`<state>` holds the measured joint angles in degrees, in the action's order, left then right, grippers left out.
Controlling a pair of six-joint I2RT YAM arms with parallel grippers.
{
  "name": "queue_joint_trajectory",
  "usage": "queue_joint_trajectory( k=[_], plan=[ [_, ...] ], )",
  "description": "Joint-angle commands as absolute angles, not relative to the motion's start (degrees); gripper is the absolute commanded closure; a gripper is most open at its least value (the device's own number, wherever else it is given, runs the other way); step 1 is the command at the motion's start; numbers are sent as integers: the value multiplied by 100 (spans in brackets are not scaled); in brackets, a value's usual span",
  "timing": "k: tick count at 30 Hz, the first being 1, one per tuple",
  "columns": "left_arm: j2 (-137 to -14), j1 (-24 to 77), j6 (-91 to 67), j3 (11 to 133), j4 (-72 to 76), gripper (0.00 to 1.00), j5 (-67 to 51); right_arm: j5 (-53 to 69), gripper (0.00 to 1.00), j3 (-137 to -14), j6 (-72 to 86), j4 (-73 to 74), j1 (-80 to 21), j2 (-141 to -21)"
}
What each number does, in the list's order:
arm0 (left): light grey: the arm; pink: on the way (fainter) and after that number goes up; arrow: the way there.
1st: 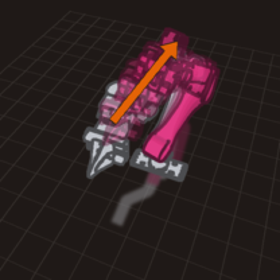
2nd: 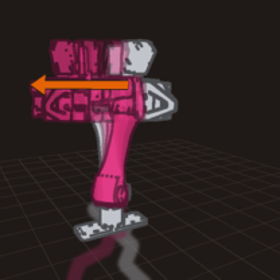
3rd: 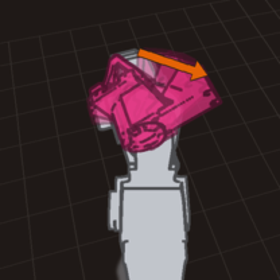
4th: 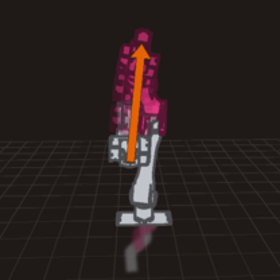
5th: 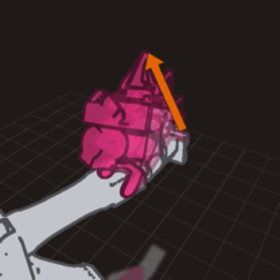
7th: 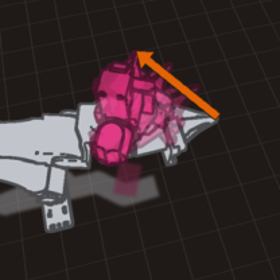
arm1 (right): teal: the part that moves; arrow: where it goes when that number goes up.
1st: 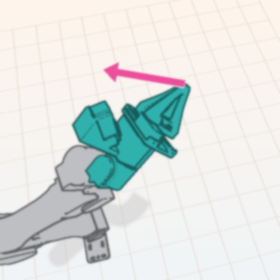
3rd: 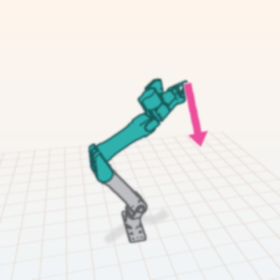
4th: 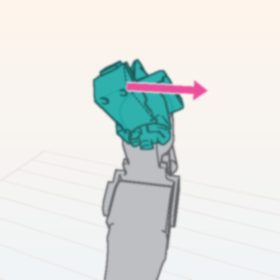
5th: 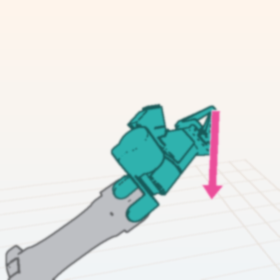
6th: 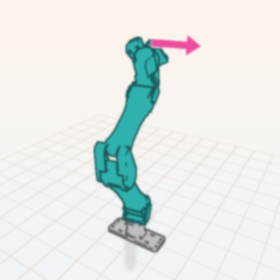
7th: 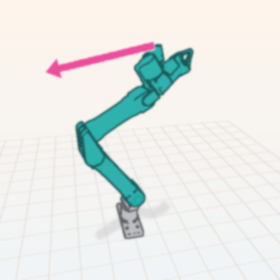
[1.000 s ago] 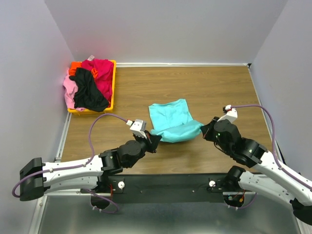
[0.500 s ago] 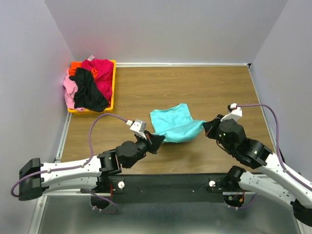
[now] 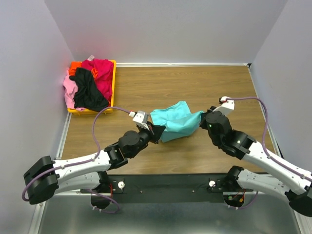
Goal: Fold and stack the t-shirts
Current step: Fold the tshirt
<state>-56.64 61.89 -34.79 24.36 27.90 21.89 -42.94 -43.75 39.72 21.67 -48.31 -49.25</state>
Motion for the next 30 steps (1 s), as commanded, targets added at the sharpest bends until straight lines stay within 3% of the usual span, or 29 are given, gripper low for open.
queue_joint_trajectory(
  k=[1, 15, 27, 28, 29, 30],
  plan=[
    [-5677, 5828, -3366, 2329, 3462, 100, 1618, -4983, 99, -4658, 3666, 1521, -4860, -5334],
    [-6942, 4606, -3551, 1978, 5123, 100, 125, -4966, 99, -5519, 2866, 326, -4518, -7496],
    [-8742, 3000, -3840, 2662, 6196, 100, -948, -3570, 99, -6826, 2286, -623, -3314, -9402],
    [-8928, 2893, -3876, 2985, 6135, 81, -1088, -3264, 91, -7038, 2268, -641, -3166, -9831],
    [-9121, 2778, -3911, 3154, 6109, 61, -1203, -3139, 76, -7231, 2241, -650, -3086, -10044],
    [-9593, 2629, -4033, 3425, 6056, 32, -1300, -2798, 36, -7616, 2189, -650, -2937, -10446]
  ],
)
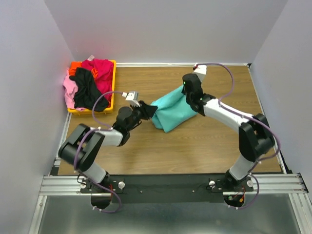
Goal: Fold and stack the t-shirts
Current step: Fold the tshirt, then neatly place the folded tshirt to the corner
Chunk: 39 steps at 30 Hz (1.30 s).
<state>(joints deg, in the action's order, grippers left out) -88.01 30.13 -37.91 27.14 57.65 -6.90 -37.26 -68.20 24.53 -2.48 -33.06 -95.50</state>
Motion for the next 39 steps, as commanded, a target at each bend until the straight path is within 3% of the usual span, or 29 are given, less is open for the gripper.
queue_joint_trajectory(
  k=[1, 2, 6, 17, 28, 39],
  plan=[
    [-9598, 2558, -4095, 3428, 6047, 32, -1301, -2595, 36, -7742, 2162, -650, -2936, -10563],
    [-9685, 2514, -4139, 3593, 6029, 5, -1240, -2419, 18, -7830, 2180, -650, -2822, -10643],
    [-9730, 2470, -4061, 3788, 5687, 2, -845, -1680, 0, -7840, 2075, -659, -2611, -10468],
    [-9650, 2681, -3481, 3858, 4528, 2, -150, 763, 0, -7199, 2162, -659, -1355, -10011],
    [-10204, 2698, -3305, 4324, 3921, 2, -97, 2933, 0, -6943, 2531, -659, -317, -10546],
    [-10248, 2707, -3120, 4447, 3217, 2, 361, 3805, 0, -7040, 2452, -659, -185, -11408]
  ],
)
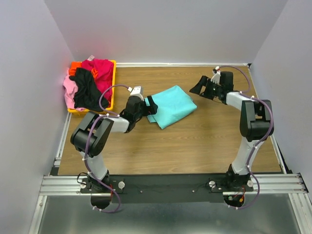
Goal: Fold and stack the t-shirts
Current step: Neatly place the folded tshirt to the corner
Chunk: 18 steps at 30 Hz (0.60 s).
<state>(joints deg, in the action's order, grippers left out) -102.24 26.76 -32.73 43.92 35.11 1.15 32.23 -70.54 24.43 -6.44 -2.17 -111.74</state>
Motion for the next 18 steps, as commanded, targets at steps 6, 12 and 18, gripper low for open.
queue_joint_trajectory(
  k=[6, 12, 18],
  plan=[
    [-10397, 2725, -3129, 4552, 3199, 2, 141, 4052, 0, -7128, 2487, -650, -176, -11768],
    [-10573, 2742, -3129, 4693, 3217, 7, -139, 4192, 0, -7014, 2470, -642, -176, -11962],
    [-10731, 2856, -3146, 4807, 3357, 30, -334, 4438, 1, -6996, 2452, -633, -237, -12067]
  ],
)
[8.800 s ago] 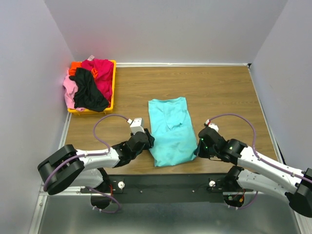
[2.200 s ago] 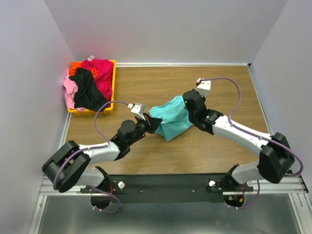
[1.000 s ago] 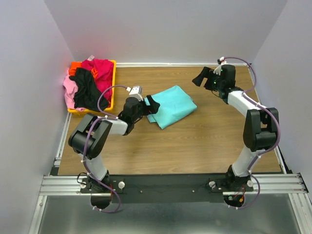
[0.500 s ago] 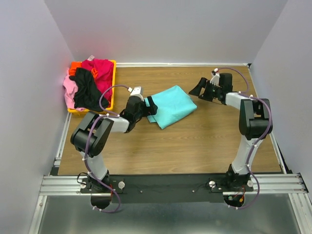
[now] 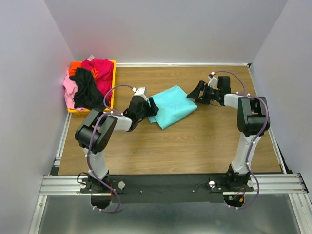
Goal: Fold and stack the t-shirts
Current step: Neatly place the folded tshirt to the corner
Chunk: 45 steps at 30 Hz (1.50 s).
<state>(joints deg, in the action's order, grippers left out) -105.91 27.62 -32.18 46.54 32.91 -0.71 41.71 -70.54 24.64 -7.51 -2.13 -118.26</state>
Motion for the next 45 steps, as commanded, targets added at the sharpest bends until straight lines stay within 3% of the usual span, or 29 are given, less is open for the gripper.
queue_joint_trajectory(
  k=[1, 2, 5, 8, 10, 12, 14, 16, 19, 20, 22, 23, 24, 45],
  plan=[
    [-10758, 2874, -3146, 4834, 3375, 32, -351, 4438, 1, -7005, 2443, -642, -255, -12085],
    [-10784, 2883, -3146, 4877, 3384, 40, -369, 4499, 1, -7031, 2435, -633, -307, -12111],
    [-10881, 2909, -3138, 4939, 3419, 49, -448, 4553, 2, -7101, 2426, -615, -413, -12190],
    [-10977, 2918, -3120, 5018, 3480, 69, -571, 4570, 4, -7198, 2364, -554, -641, -12304],
    [-11056, 2918, -3111, 5106, 3498, 76, -694, 4562, 7, -7251, 2347, -510, -694, -12375],
    [-11118, 2918, -3120, 5176, 3551, 83, -791, 4553, 14, -7312, 2347, -475, -764, -12454],
    [-11162, 2918, -3120, 5221, 3594, 84, -835, 4466, 22, -7347, 2355, -466, -800, -12472],
    [-11188, 2927, -3103, 5291, 3612, 83, -870, 4360, 37, -7409, 2382, -413, -791, -12489],
    [-11145, 2918, -3067, 5361, 3621, 73, -940, 4166, 63, -7541, 2373, -299, -800, -12498],
    [-11110, 2918, -3067, 5379, 3612, 43, -932, 4096, 80, -7567, 2373, -290, -791, -12507],
    [-10960, 2918, -3059, 5388, 3595, 19, -888, 4017, 96, -7708, 2399, -211, -791, -12533],
    [-10899, 2918, -3015, 5388, 3534, 7, -862, 3956, 99, -7760, 2408, -185, -800, -12551],
    [-10759, 2918, -2989, 5388, 3498, 2, -809, 3781, 99, -7804, 2426, -150, -782, -12559],
    [-8895, 2900, -2584, 4536, 3041, 2, -308, 1285, 99, -8797, 3445, -26, 1001, -12507]
  ],
)
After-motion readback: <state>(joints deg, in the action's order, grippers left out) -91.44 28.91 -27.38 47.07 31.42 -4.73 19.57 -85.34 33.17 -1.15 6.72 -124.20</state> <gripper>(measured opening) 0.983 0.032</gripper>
